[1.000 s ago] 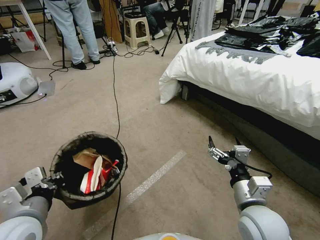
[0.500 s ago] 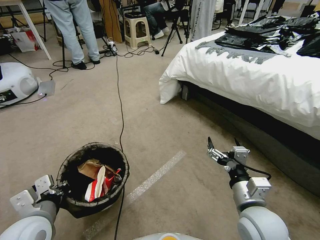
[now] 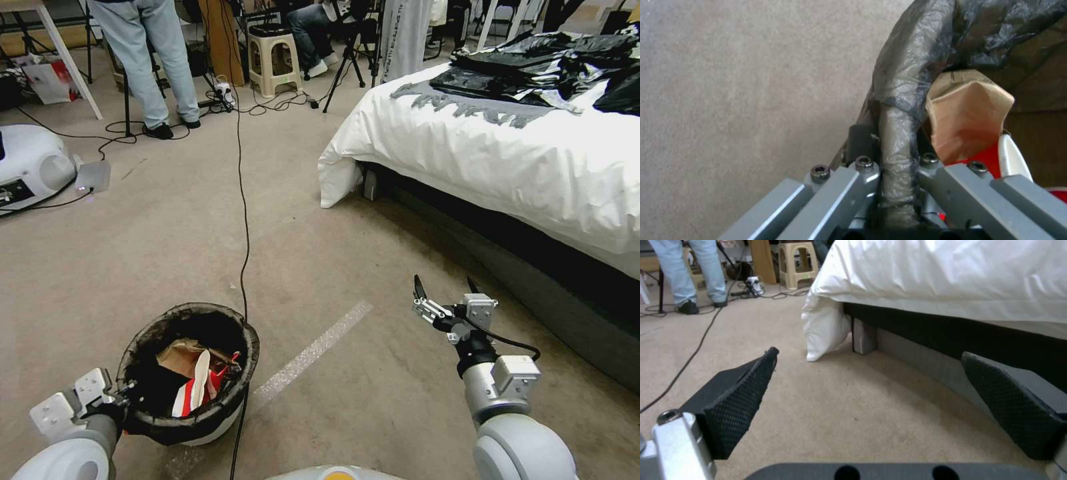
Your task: Pick up the trash bin, then pick up the garbage from the floor and place it into the trash bin.
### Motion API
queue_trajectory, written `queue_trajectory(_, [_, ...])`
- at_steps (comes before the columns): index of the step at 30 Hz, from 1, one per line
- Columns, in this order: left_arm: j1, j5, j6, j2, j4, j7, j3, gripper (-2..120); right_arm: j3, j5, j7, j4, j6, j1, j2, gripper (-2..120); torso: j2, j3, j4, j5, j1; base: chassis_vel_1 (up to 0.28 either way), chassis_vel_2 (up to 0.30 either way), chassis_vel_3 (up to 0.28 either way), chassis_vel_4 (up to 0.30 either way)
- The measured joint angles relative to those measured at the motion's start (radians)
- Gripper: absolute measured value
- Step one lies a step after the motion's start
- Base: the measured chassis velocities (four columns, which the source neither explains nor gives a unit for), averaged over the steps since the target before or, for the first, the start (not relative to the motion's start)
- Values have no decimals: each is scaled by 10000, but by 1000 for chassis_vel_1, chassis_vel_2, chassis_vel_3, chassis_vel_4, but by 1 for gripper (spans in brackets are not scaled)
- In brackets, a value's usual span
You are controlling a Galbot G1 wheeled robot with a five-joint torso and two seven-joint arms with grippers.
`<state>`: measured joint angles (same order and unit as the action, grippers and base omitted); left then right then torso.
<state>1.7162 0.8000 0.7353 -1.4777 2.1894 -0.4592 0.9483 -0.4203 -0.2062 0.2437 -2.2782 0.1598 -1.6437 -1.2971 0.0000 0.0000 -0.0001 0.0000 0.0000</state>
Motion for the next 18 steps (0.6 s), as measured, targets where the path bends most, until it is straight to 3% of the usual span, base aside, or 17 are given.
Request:
queue_trajectory(9, [-22,-34,-68,5,-200,-64,-66,1,10,19,-5,-4,-2,-21,-4,100,0,0,2,3,0,0,0,0,0])
queue_trajectory(18, [-29,-97,-104,17,-243,-82,-163,30,14,21,-13,-5,-2,11,5,100,0,0,0,-2,0,0,0,0,0])
